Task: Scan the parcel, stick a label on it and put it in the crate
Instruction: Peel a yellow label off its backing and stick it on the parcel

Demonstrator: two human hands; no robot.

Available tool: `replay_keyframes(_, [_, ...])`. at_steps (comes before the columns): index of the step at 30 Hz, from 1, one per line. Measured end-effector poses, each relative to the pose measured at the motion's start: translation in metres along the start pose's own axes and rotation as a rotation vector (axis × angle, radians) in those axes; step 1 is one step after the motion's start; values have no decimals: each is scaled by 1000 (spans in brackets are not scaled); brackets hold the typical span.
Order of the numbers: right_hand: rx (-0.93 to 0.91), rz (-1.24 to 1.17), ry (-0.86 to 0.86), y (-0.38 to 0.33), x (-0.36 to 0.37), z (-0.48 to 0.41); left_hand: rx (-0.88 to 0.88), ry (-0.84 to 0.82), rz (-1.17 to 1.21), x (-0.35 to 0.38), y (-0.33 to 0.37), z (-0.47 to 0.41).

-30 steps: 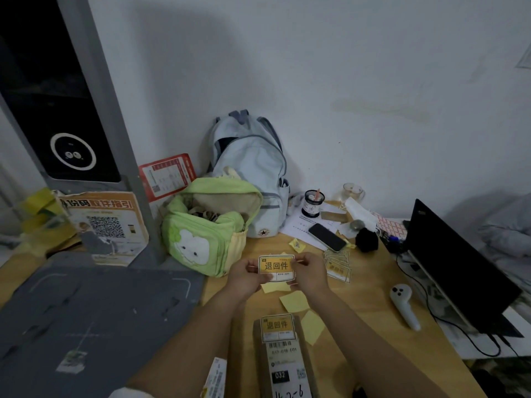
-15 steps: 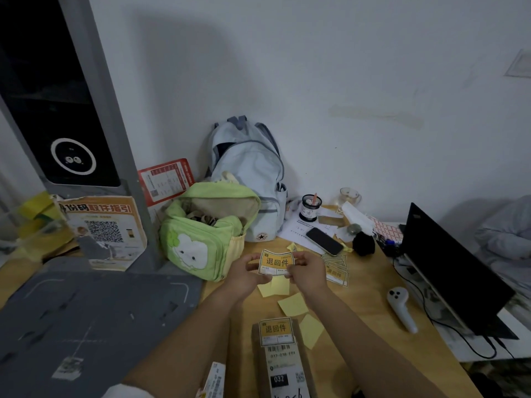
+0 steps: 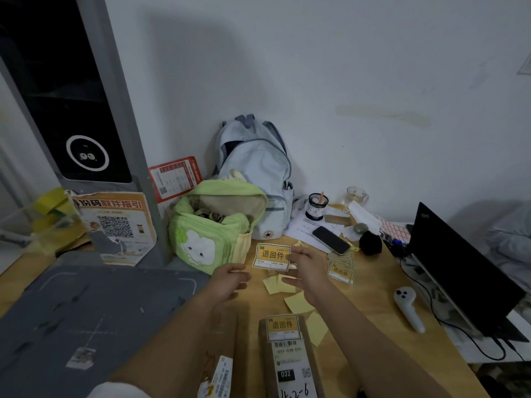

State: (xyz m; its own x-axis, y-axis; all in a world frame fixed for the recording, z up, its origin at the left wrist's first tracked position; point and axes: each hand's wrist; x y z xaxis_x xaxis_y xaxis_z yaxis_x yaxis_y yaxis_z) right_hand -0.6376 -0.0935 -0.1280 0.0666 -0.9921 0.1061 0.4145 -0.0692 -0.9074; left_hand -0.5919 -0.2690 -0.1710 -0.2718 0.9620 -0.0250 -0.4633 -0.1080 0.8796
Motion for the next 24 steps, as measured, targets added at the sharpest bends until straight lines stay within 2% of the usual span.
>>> replay_keyframes(4, [-3, 45, -74, 3, 10, 3, 22, -20, 137, -6, 8, 3])
replay_keyframes(7, [-10, 72, -113, 4, 15, 5, 42, 28, 195, -11, 9, 4])
replay_keyframes(15, [-33, 194, -156, 13, 30, 3, 89, 135, 91, -25, 0, 0])
replay_keyframes(20, [24, 195, -96, 26, 43, -2, 58, 162, 99, -30, -1, 1])
replay_keyframes(24, [67, 201, 22, 48, 56, -8, 37, 123, -36, -35, -13, 5])
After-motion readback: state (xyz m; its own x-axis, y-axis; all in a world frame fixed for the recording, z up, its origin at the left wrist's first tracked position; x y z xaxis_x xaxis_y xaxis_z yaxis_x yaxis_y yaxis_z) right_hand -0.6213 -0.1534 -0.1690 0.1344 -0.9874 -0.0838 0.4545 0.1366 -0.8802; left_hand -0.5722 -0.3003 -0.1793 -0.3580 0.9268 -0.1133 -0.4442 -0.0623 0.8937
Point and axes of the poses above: each hand's wrist, its own z-axis away from the middle knuckle, its own x-axis out of the palm, y = z × x, and after that the axes turned 1 degree about x, right-handed
